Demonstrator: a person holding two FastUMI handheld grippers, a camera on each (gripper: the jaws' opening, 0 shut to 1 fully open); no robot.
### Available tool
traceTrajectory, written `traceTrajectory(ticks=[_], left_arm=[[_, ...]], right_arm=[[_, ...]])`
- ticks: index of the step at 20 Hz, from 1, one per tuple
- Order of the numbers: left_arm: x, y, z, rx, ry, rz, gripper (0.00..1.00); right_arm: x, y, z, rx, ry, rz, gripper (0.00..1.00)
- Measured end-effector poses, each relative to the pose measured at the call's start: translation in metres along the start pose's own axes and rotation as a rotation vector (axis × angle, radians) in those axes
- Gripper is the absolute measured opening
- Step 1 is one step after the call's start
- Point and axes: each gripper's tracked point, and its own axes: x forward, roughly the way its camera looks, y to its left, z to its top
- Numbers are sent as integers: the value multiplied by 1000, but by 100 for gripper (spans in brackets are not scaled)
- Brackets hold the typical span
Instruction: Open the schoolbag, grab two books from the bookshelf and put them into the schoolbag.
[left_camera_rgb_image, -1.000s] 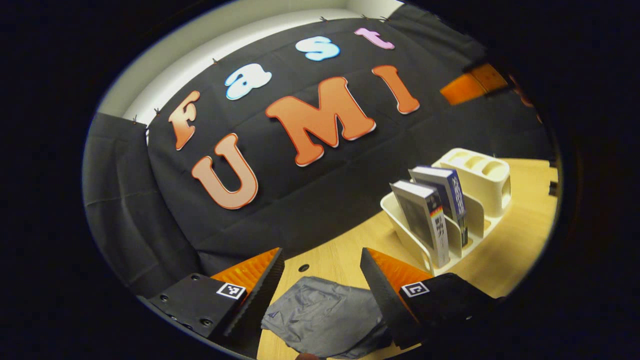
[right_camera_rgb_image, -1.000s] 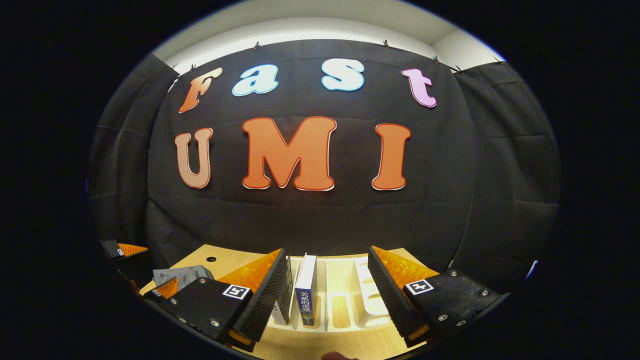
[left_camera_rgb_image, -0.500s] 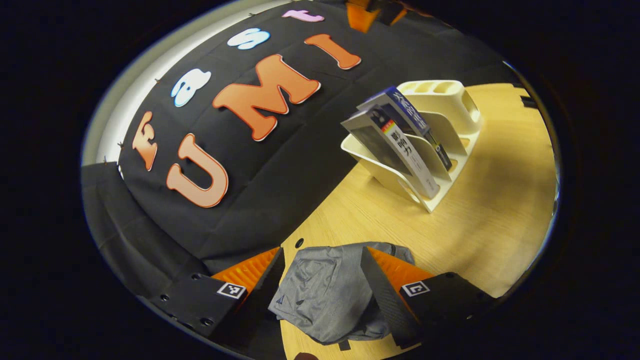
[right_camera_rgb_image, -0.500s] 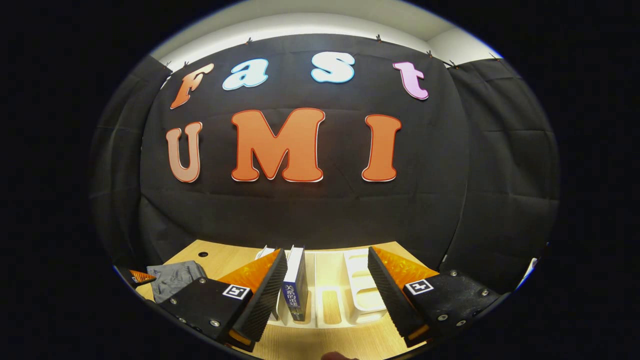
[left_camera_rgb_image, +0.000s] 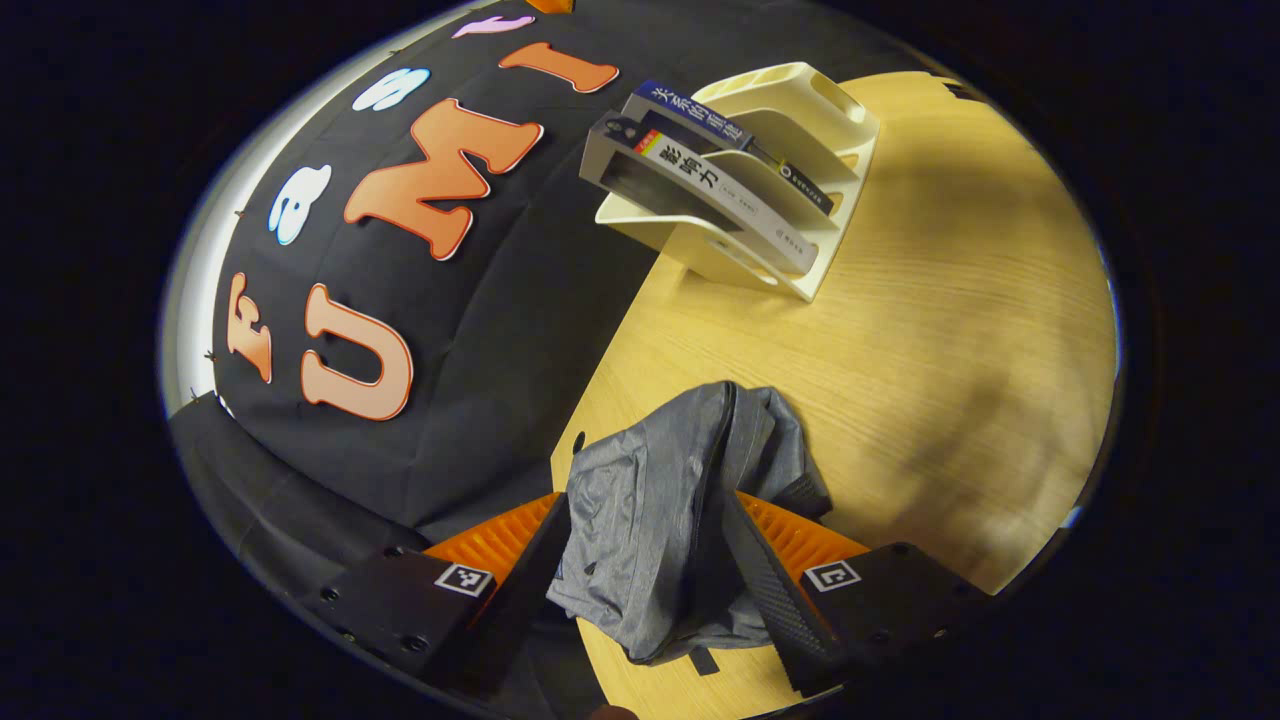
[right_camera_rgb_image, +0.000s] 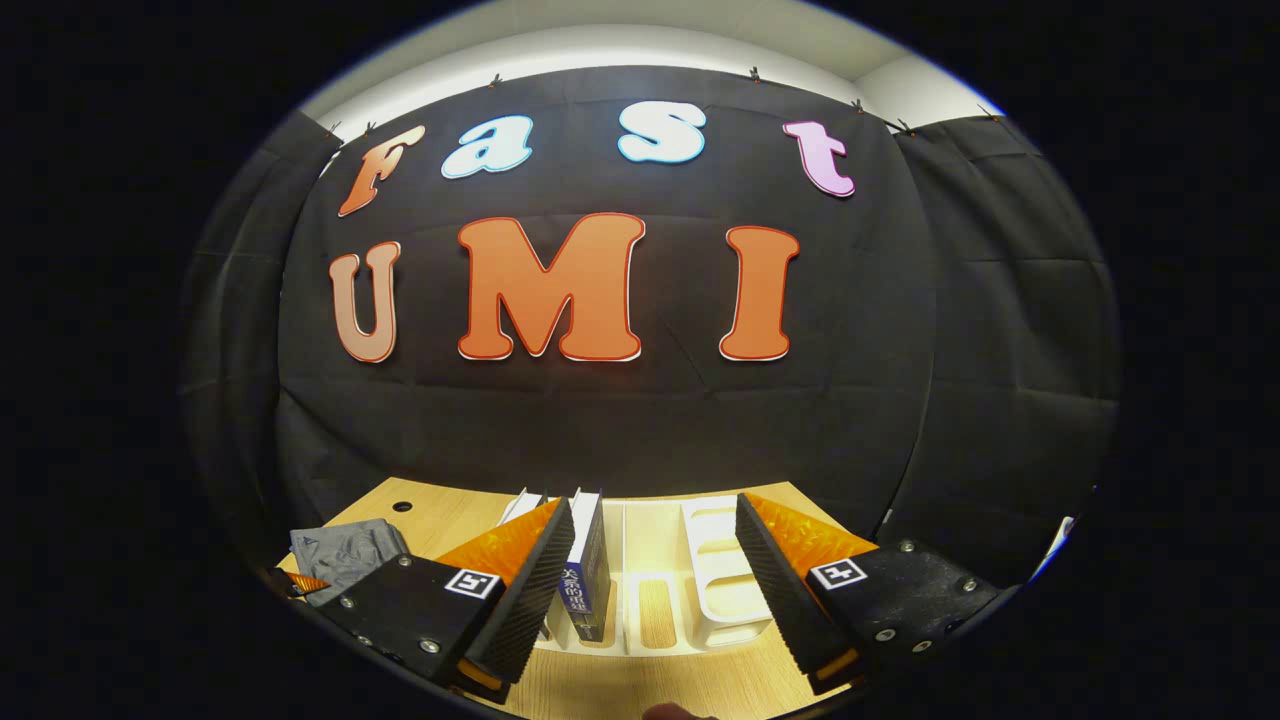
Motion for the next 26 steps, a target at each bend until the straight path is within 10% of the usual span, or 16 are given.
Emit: traceTrajectory(ticks=[12, 23, 26], left_arm=[[11, 39, -3, -26, 46, 72, 86], [59, 3, -13, -82, 148, -169, 68], [62, -1, -16, -127, 174, -245, 44]], right_arm=[[0, -13, -1, -4, 2, -6, 97], [-1, -6, 1, -16, 11, -12, 97], [1, 2, -1, -24, 27, -2, 97]])
